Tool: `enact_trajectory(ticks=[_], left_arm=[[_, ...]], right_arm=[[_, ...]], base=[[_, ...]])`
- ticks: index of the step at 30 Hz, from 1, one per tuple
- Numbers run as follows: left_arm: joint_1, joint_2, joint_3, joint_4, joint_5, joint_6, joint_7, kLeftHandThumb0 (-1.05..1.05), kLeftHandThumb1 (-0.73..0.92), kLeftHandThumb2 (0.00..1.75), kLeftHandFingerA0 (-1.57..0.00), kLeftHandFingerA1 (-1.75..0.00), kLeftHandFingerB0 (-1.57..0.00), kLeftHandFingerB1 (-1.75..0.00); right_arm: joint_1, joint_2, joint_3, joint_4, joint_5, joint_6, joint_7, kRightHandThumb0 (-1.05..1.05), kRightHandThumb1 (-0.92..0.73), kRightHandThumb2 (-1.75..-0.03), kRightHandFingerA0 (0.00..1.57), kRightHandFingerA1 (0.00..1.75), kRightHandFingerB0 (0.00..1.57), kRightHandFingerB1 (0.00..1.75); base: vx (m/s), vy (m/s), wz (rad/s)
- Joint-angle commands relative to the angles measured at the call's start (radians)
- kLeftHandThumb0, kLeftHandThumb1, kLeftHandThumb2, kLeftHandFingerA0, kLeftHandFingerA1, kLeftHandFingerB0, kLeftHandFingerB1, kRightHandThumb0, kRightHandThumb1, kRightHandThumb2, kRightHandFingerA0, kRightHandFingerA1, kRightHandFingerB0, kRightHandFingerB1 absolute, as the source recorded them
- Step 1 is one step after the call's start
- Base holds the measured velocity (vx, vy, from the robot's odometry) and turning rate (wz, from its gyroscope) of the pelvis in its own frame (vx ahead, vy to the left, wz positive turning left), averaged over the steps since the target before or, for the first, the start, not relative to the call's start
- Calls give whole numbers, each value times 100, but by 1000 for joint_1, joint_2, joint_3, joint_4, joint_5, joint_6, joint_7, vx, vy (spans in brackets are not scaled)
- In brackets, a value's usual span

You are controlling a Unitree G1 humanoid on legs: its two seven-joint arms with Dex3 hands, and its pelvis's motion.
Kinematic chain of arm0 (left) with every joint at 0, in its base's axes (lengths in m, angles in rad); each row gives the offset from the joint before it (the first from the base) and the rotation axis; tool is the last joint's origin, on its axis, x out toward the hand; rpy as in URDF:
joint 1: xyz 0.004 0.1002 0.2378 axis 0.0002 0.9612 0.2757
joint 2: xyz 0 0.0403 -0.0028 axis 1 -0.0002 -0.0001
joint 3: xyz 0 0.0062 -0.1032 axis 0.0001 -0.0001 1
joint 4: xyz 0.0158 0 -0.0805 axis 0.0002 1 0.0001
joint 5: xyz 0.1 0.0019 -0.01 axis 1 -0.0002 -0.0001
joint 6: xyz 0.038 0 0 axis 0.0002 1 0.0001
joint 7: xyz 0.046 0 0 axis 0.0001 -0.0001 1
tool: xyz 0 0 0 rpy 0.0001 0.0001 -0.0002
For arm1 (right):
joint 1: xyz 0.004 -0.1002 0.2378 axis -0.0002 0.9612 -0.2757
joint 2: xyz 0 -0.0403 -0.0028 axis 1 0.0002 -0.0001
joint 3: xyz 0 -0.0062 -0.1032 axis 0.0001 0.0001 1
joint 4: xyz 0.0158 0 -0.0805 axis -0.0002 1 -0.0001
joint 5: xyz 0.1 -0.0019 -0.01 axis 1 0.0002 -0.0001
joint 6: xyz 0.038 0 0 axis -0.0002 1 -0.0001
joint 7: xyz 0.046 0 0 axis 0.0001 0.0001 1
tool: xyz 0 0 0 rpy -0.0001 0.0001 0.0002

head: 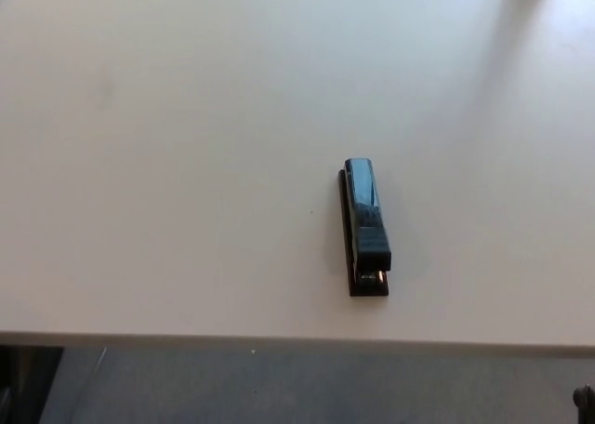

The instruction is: The robot uses its right hand to press on the stapler that is in the middle of the desk

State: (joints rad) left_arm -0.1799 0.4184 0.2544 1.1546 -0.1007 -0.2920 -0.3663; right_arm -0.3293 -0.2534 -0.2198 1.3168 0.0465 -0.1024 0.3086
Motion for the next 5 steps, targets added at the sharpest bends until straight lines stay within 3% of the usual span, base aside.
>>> enact_trajectory(ticks=[1,3,4,5], left_arm=[[-7,26,-1,5,-3,65,-11,-48,92,89,0,-14,0,-16],[-5,26,-3,5,-2,76,-10,-48,92,88,0,-16,0,-16],[-3,27,-5,7,0,70,-15,-57,91,107,0,-21,0,-20],[-3,27,-5,7,0,70,-15,-57,91,107,0,-21,0,-20]], right_arm=[[16,-2,-29,-5,24,-31,25,-105,-88,-117,0,2,0,0],[20,-4,-36,-4,24,-27,24,-104,-87,-117,0,2,0,0],[21,-4,-40,-4,25,-27,26,-104,-87,-116,0,2,0,0],[21,-4,-40,-4,25,-27,26,-104,-87,-116,0,2,0,0]], base=[[0,0,0],[0,0,0],[0,0,0],[0,0,0]])
